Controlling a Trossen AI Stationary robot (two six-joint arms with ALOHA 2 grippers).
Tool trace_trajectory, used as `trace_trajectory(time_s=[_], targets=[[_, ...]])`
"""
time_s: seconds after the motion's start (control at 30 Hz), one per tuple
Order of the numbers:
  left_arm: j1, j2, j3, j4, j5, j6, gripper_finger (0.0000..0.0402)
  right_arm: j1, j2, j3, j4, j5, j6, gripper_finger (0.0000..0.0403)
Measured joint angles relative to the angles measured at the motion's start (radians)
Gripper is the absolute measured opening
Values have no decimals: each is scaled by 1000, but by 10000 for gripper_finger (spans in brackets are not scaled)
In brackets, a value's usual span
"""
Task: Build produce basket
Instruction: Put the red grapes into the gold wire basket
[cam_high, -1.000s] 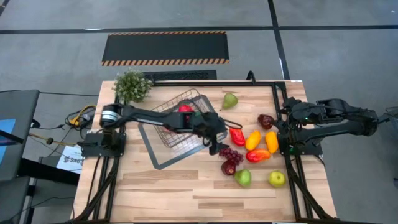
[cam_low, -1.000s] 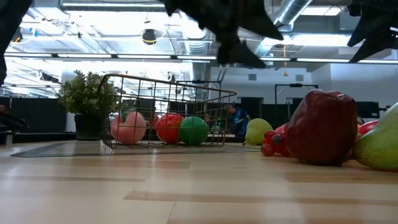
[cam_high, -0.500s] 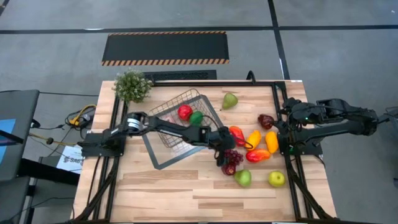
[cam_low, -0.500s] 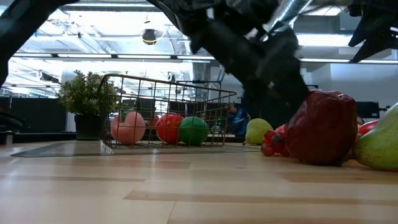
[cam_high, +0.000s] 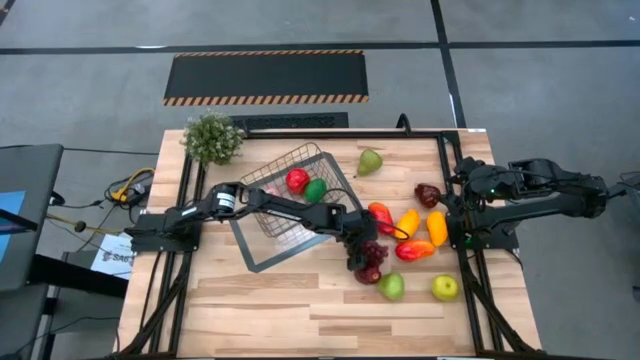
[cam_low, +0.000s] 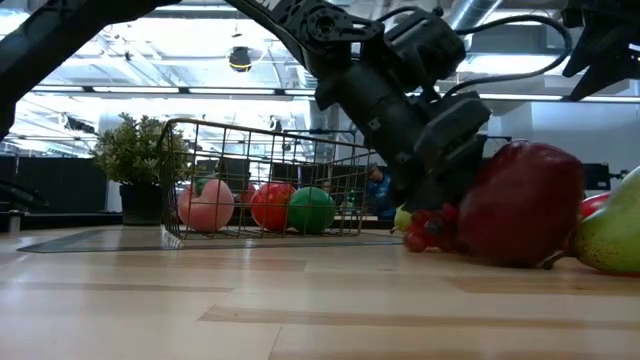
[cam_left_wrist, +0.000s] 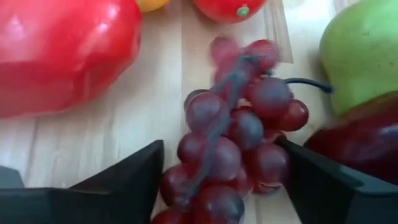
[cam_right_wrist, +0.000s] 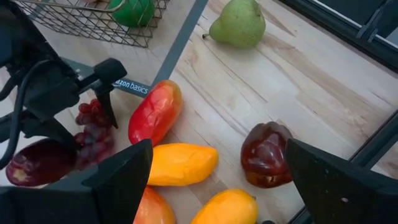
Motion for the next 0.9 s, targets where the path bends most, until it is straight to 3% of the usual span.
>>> trace_trajectory(time_s=[0.27,0.43,0.67,0.9], targets=[[0,-4,-2,25,-6,-82,151,0,0,0,0,0,0,385],[0,-6,31,18,-4,-120,95,0,0,0,1,0,0,385],[2,-8,182,-22,-37,-95,77,0,0,0,1,0,0,385],[19,-9,399,-223,-78,-73,76,0,0,0,1,0,0,385]])
